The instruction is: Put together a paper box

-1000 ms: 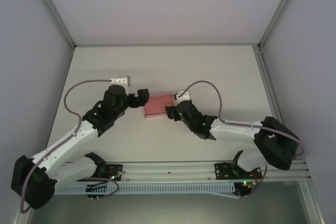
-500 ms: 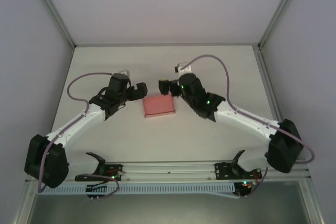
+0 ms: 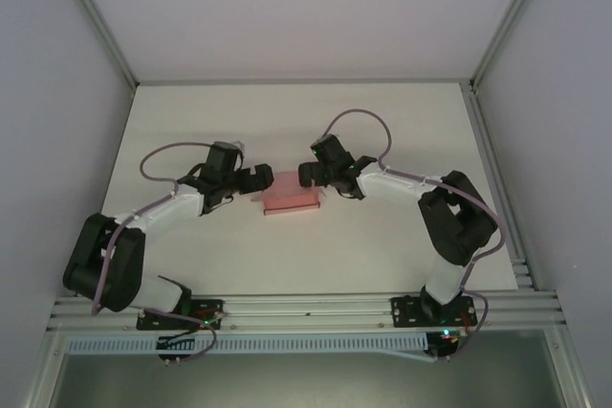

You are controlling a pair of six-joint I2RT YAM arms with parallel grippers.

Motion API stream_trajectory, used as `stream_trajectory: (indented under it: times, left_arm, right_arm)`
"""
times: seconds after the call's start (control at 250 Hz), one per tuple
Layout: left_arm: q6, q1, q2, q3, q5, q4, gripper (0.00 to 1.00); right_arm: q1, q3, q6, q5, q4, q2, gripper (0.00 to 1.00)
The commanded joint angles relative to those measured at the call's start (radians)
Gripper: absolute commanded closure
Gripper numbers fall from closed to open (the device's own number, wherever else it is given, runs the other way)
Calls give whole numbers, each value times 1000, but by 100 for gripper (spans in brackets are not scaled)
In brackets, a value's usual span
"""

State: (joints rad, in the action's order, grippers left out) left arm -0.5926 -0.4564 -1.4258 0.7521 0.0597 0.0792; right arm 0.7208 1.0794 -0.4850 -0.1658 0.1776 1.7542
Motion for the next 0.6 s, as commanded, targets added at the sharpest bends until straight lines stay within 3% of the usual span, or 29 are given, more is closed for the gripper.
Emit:
stream_trajectory:
  times: [0.0,0.236,0.595]
  left_arm:
    - [19,8,-49,-13,58,-58,2]
    - [-2,8,-121,-20,177,-152,15]
    - [-15,8,-157,-53,222,-182,49]
  right_arm:
    - [4,-59,-72,36,-52,-4,1]
    - [6,-133,-108,74,-159,4,3]
    - [5,-181,-143,34,-163,-112,0]
